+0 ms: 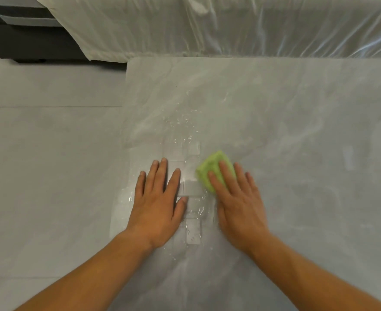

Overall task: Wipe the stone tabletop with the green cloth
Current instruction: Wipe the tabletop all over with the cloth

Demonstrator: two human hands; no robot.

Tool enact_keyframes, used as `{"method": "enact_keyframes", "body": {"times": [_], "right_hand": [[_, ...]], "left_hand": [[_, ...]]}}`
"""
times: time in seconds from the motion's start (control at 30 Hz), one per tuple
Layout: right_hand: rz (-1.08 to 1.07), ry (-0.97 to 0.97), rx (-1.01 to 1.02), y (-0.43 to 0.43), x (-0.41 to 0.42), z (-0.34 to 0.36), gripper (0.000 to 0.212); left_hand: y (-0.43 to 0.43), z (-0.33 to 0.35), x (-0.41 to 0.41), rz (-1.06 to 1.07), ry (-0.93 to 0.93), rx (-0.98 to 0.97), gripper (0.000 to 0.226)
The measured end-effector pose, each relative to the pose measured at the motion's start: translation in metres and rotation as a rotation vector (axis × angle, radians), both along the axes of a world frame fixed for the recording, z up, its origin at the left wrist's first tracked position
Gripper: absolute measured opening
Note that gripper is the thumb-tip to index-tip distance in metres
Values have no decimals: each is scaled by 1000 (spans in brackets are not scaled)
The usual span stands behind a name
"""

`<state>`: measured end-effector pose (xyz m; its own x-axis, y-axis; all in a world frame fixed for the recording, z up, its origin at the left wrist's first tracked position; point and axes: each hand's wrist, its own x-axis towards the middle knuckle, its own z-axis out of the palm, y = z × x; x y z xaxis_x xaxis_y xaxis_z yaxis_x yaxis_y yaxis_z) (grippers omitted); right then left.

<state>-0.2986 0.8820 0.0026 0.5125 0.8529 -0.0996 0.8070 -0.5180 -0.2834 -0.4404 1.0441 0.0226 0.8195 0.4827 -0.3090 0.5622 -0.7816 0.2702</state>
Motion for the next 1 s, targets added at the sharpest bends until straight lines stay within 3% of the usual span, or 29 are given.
{"method": "enact_keyframes", "body": {"times": [0.07, 0.13, 0.3, 0.53, 0.6, 0.73, 0.9, 1.0], "right_hand": [[172, 5, -18, -19, -13, 0, 70], [205, -12, -21, -26, 2, -2, 65], [-263, 18, 8, -1, 6, 1, 65], [261, -6, -7, -57, -22, 1, 66], [182, -13, -13, -49, -7, -1, 63], [-205, 50, 20, -13, -14, 3, 64], [191, 13, 12, -57, -65, 4, 65], [220, -4, -39, -77, -44, 2, 64]], "left_hand": [[-2, -1, -5, -16, 12, 1, 68], [-3, 0, -9, -30, 13, -1, 68], [-1, -1, -11, -48, 9, -14, 66], [-15, 5, -32, -74, 2, -53, 67], [-17, 4, -39, -76, -3, -72, 67], [-15, 0, -43, -90, 10, -68, 67], [-20, -2, -49, -97, 9, -24, 69], [-30, -5, -61, -106, 36, -1, 72]]}}
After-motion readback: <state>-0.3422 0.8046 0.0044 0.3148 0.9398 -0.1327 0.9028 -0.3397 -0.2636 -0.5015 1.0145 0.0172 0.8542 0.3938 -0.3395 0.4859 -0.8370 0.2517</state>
